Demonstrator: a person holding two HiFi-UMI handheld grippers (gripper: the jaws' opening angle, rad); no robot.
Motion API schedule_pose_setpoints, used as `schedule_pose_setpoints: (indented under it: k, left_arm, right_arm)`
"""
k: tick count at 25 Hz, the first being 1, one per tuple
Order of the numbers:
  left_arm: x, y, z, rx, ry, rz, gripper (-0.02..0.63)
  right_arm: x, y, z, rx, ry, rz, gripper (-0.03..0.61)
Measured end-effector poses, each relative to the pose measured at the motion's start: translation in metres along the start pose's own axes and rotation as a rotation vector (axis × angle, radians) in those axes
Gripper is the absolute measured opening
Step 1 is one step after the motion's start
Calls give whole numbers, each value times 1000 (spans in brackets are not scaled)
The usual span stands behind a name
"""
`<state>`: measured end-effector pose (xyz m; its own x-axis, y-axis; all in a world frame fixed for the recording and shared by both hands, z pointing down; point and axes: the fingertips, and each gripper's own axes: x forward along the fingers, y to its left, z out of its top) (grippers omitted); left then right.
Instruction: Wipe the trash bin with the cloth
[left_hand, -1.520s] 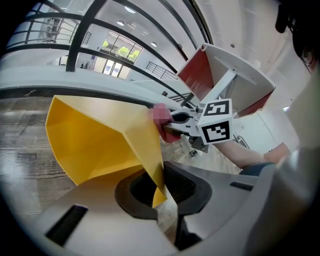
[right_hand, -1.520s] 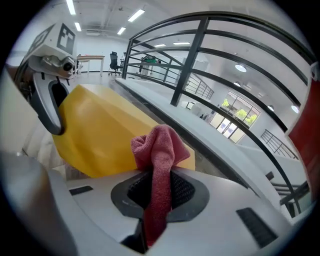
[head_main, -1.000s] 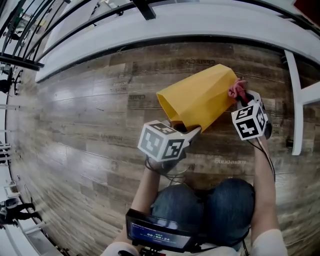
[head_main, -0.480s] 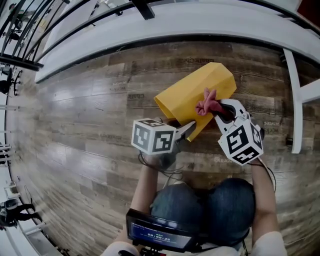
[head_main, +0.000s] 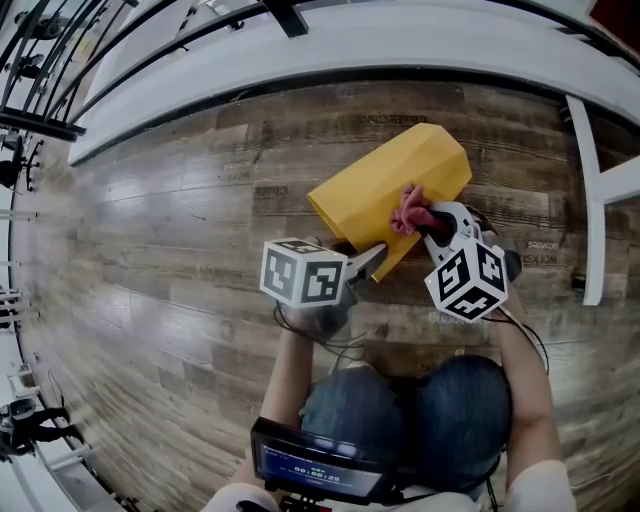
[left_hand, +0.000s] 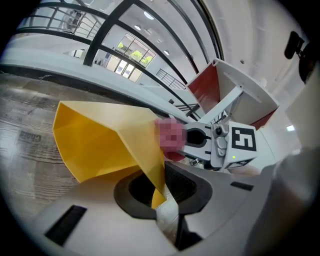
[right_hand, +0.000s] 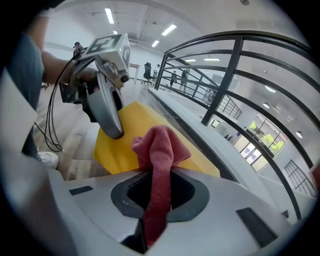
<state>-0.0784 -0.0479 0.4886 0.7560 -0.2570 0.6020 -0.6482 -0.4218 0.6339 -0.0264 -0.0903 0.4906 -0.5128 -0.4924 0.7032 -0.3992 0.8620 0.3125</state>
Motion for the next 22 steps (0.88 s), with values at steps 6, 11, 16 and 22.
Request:
schedule_pose_setpoints:
  k: [6, 11, 16, 22]
  left_arm:
    - [-1, 10, -8, -6, -16, -9, 50]
    - [-1, 12, -10, 146, -42, 17, 69]
    - [7, 12, -33, 262, -39, 33, 94]
    - [37, 22, -71, 304, 74, 84, 118]
  right_arm:
    - [14, -42, -40, 67, 110, -110, 44]
    - [20, -59, -54, 117, 149, -139, 43]
    - [21, -56, -52, 111, 151, -134, 44]
    - [23, -57, -51, 113, 145, -138, 44]
